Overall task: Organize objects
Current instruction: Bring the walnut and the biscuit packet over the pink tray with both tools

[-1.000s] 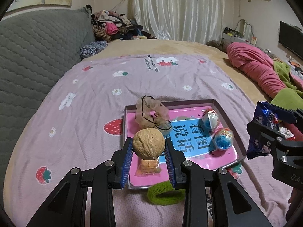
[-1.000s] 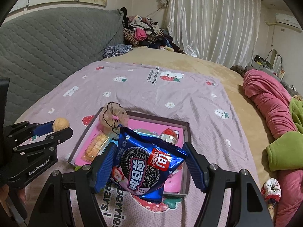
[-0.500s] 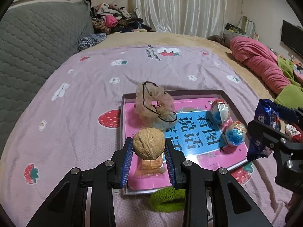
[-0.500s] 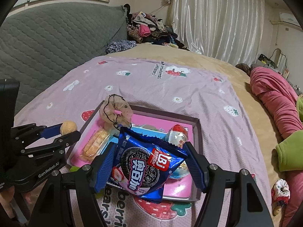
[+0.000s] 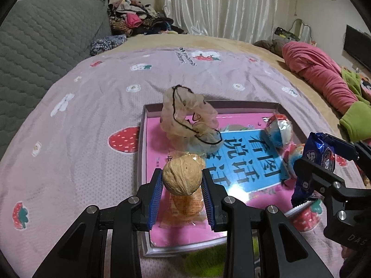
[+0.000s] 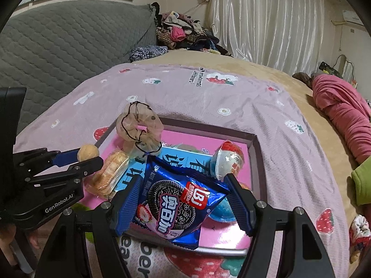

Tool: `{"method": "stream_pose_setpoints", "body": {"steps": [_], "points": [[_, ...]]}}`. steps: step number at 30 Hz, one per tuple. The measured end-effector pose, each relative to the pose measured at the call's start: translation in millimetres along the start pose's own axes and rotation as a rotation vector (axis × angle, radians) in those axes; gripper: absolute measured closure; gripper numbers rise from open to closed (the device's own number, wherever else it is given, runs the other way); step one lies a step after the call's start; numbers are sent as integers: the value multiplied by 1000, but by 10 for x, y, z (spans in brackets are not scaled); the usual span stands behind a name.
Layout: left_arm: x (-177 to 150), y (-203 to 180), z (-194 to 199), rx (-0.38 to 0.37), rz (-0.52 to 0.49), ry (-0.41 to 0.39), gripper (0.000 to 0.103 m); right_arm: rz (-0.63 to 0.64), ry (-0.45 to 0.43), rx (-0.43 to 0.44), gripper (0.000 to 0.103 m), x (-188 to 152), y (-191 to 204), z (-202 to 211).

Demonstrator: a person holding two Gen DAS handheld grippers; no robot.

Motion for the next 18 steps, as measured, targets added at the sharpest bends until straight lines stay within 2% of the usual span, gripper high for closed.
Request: {"method": "stream_pose_setpoints", "body": {"steps": [18], "points": [[-85,121,-260,4,4,-4,69,32,23,10,32,-156,49,-389]]}}
Point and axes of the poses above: each gripper's, at about its wrist camera, not at the fingertips, and z roughly against the way its jaws point, y to its left, x to its top, the point moved 6 cm from there along -z, roughly the way its jaws point, and after that the axes turned 3 degrees about -y, right-handed, at the moved point
